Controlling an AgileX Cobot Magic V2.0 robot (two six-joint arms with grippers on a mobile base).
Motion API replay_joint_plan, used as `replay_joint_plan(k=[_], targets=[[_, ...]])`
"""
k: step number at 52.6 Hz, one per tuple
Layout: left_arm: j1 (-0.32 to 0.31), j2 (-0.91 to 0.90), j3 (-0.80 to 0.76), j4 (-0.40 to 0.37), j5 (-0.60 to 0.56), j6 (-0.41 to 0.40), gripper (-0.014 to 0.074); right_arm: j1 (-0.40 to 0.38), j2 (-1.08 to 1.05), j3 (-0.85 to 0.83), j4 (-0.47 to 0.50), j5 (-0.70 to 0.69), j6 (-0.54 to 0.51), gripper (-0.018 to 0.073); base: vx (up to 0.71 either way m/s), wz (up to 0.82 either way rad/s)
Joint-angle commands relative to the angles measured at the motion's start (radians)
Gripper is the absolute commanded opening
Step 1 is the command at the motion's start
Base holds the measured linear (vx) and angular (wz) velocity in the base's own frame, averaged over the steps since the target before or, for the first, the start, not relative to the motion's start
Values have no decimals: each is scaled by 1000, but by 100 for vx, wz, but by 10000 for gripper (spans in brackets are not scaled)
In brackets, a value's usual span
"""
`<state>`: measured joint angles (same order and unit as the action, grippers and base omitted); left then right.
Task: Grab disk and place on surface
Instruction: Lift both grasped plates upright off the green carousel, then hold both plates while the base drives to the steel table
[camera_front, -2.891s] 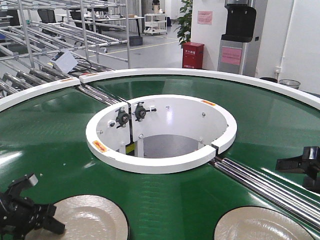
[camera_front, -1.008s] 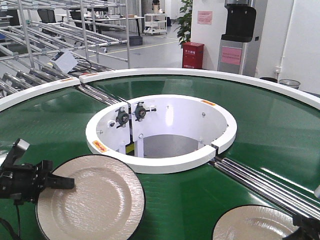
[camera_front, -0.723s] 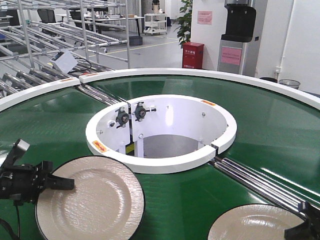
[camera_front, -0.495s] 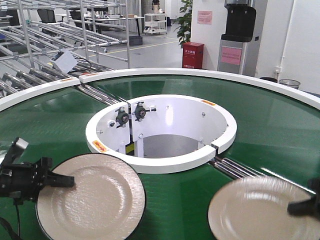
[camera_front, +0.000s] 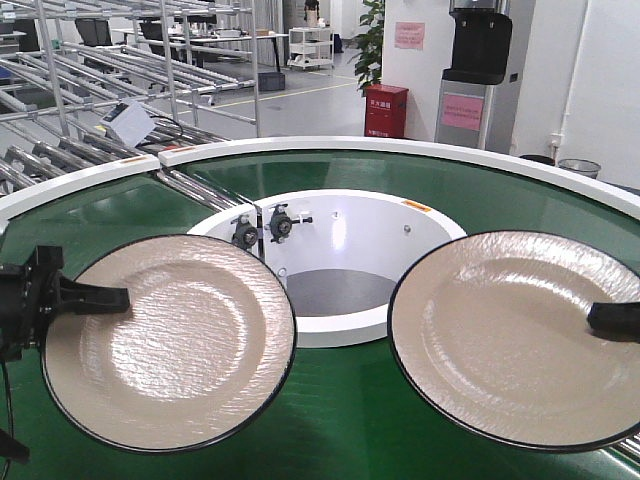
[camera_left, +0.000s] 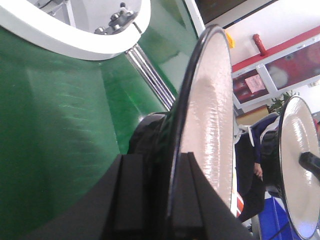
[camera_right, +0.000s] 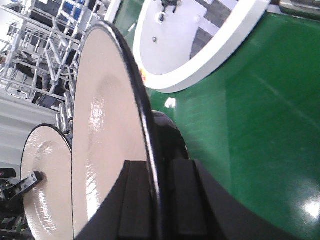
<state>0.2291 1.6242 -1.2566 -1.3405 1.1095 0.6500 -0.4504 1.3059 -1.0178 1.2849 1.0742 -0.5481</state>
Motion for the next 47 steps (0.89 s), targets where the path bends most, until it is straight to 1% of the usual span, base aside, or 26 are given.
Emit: replay_joint_plan(k=[1, 10, 47], targets=[[2, -75, -29, -116, 32, -55, -8, -3, -56, -30, 124, 17, 12, -9, 0, 0], [2, -96, -29, -116, 31, -61, -8, -3, -74, -30, 117, 21, -4, -9, 0, 0], [0, -105, -29, -108, 38, -61, -8, -3, -77, -30, 116, 22, -4, -9, 0, 0]])
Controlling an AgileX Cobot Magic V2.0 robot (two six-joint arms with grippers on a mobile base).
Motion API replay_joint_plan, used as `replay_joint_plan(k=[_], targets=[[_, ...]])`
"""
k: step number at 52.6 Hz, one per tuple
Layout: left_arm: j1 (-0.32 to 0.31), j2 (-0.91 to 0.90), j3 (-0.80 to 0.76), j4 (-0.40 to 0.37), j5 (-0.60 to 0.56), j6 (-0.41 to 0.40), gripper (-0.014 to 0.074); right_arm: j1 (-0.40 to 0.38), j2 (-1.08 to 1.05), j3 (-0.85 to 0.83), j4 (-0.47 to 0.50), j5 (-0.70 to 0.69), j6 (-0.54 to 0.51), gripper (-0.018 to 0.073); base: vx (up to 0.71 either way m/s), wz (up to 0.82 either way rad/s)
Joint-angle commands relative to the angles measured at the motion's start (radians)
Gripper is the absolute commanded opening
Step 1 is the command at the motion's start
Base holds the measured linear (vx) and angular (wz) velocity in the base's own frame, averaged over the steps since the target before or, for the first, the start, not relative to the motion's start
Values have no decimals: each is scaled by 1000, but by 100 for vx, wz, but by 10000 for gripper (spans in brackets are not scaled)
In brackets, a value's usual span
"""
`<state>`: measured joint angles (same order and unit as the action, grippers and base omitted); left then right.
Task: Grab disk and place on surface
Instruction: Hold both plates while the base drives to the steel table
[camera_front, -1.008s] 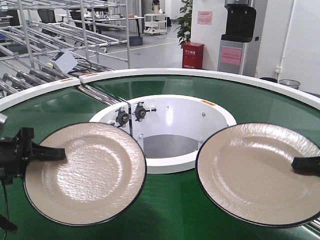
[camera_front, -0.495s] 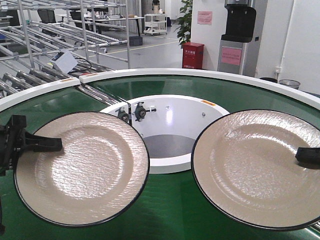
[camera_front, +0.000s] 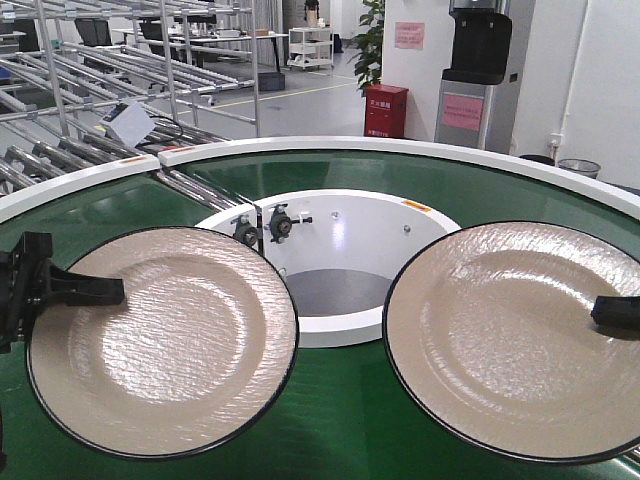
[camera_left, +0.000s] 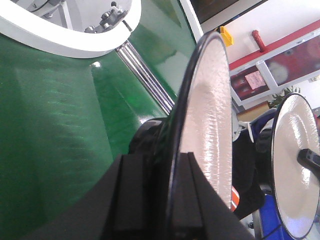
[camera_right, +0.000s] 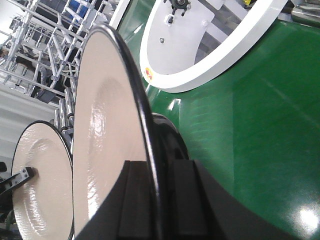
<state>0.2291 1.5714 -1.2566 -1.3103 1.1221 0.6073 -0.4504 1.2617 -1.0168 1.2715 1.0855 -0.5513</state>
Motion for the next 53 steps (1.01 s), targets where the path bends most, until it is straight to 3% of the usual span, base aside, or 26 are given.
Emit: replay_joint_plan(k=[1, 27, 53], targets=[[0, -52, -29, -138, 26, -18, -8, -3, -32, -31, 130, 11, -1, -9, 0, 0], [0, -52, -29, -138, 28, -18, -8, -3, -32, -31, 129, 9, 0, -9, -3, -11], [0, -52, -29, -138, 28, -18, -8, -3, -32, -31, 129, 9, 0, -9, -10, -40]])
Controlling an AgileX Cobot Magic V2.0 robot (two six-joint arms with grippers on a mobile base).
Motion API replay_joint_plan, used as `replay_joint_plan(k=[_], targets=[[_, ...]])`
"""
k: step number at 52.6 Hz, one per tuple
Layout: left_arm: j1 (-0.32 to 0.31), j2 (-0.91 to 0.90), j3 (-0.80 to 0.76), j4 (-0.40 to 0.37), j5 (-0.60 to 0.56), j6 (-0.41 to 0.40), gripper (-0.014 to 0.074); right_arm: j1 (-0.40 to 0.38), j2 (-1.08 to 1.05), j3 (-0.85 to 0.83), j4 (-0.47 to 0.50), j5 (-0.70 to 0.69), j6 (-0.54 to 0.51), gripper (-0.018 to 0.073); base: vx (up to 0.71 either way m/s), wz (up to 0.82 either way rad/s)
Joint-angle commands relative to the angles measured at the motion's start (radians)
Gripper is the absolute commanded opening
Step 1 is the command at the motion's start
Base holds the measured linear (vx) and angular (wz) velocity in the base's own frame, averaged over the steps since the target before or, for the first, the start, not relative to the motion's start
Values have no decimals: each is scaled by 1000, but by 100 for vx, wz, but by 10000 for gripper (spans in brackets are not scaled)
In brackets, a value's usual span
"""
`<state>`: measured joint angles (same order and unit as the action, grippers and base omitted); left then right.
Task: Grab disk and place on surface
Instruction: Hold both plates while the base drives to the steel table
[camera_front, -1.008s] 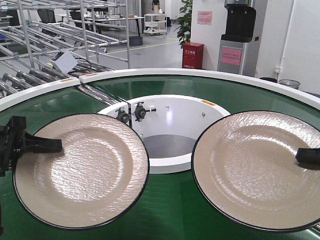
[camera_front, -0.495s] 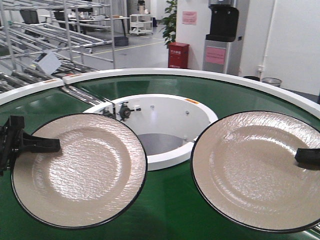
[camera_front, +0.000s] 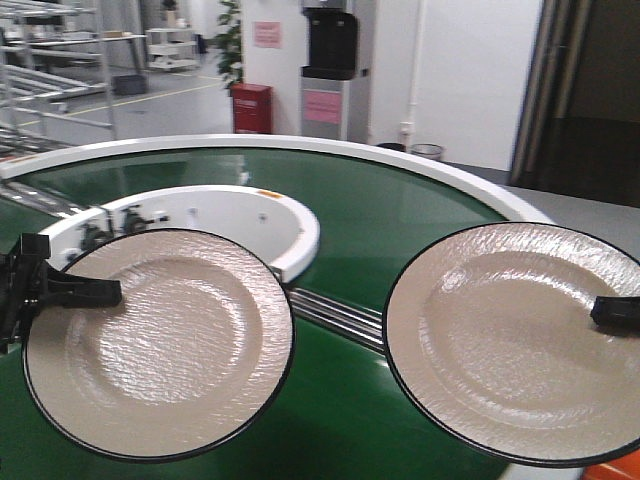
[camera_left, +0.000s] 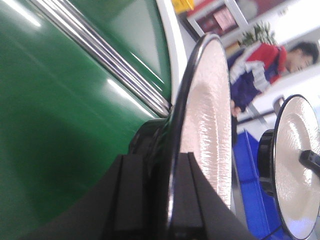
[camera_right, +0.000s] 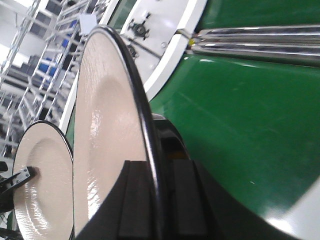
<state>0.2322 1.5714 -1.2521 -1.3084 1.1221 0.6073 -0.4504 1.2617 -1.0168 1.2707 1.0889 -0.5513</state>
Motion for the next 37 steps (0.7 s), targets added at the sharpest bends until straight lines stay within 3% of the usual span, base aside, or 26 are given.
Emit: replay_joint_plan(k=[1, 37], targets=[[-3, -52, -34, -140, 28, -18, -8, -3, -32, -31, 129, 6, 0, -9, -13, -50], [-3, -52, -34, -140, 28, -18, -8, -3, -32, -31, 129, 6, 0, -9, -13, -50]])
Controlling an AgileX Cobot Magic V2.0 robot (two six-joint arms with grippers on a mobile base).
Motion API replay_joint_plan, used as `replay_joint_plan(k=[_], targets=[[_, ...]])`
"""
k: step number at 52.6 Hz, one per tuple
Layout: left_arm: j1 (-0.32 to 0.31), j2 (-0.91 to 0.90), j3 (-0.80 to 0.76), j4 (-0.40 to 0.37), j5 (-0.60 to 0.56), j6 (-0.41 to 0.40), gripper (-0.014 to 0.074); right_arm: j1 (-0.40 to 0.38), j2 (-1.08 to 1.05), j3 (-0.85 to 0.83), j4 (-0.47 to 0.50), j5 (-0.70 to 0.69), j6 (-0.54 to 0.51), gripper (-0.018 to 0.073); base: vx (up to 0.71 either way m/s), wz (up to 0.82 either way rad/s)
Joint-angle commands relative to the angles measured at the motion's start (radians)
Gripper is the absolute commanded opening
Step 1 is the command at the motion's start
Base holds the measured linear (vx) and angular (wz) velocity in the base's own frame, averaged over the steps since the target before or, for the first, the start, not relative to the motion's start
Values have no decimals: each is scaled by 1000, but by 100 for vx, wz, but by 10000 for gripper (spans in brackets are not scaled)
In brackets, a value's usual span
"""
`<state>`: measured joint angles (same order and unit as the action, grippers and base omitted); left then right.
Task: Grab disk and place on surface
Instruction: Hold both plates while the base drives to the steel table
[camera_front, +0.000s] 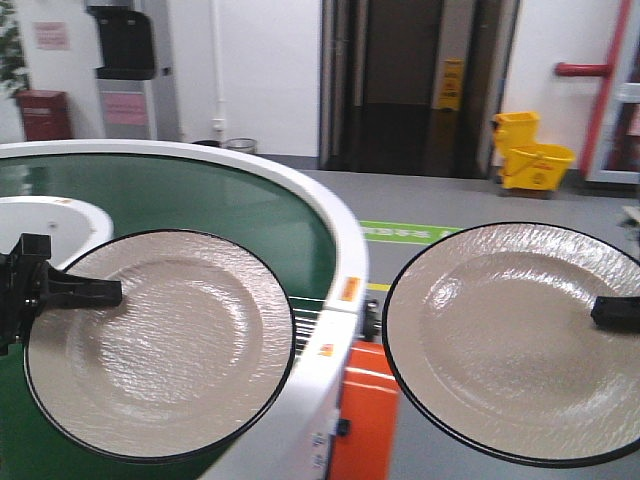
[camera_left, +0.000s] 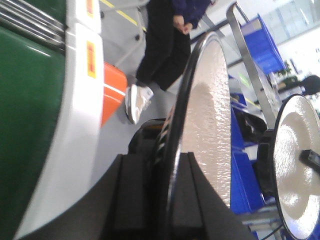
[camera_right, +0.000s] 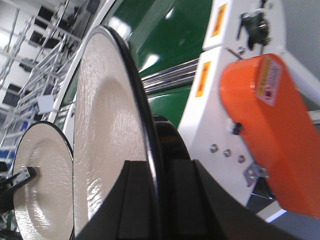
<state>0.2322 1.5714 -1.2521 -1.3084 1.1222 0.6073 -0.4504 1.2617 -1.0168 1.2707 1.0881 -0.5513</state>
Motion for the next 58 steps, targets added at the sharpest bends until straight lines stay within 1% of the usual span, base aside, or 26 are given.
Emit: replay_joint_plan(k=[1, 34, 58], targets=[[-3, -52, -34, -140, 28, -18, -8, -3, -32, -31, 129, 7, 0, -9, -12, -52], [-3, -52, -34, -140, 28, -18, -8, -3, -32, -31, 129, 8, 0, -9, -7, -55], [-3, -52, -34, -140, 28, -18, -8, -3, -35, -31, 128, 14, 0, -9, 12, -46]])
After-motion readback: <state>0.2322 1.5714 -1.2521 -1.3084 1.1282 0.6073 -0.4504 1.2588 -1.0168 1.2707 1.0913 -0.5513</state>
